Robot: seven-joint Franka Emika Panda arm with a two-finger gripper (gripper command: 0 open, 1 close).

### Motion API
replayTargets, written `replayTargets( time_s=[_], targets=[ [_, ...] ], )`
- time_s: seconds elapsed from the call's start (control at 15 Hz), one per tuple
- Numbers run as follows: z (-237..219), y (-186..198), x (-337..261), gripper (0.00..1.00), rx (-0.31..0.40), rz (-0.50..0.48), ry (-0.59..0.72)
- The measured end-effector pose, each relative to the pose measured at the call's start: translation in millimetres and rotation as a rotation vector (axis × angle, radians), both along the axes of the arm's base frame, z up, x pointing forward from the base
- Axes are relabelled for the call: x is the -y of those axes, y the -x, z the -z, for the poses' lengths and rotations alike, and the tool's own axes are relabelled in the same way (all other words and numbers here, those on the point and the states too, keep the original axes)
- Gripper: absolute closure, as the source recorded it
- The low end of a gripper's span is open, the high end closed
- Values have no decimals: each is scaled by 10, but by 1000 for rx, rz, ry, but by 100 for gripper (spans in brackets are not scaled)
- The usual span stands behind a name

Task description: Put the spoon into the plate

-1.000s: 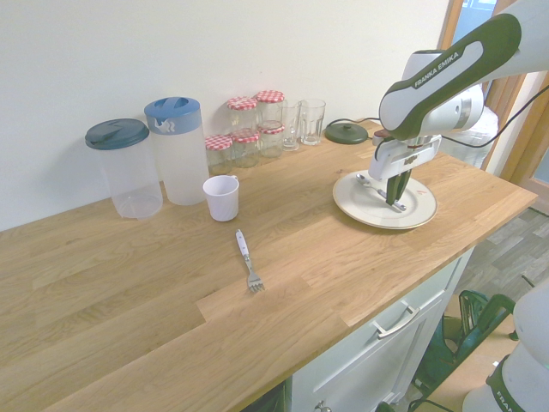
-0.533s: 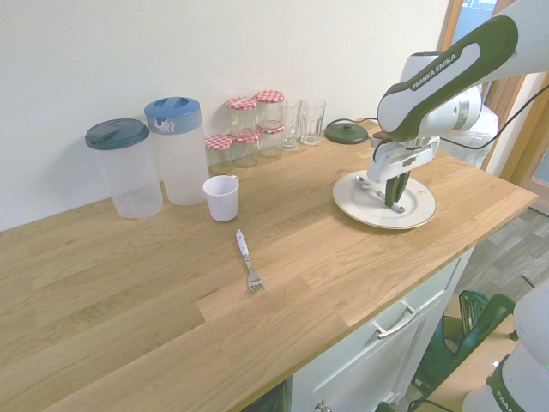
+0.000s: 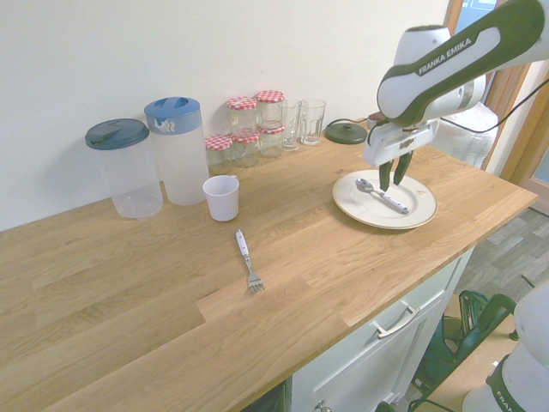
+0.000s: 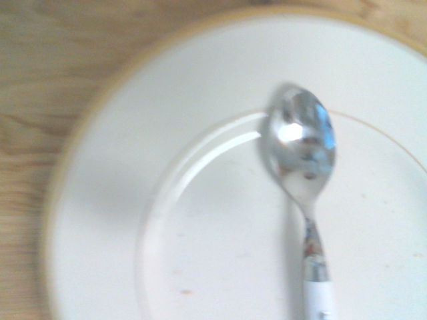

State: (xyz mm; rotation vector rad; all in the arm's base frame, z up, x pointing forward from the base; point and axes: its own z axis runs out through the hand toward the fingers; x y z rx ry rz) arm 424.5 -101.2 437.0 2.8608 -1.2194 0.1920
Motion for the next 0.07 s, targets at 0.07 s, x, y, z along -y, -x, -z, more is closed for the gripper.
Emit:
replayTargets(
  time_s=[0.07],
  targets=[
    [-154,21,-358,0,5,-36,-30]
  ],
)
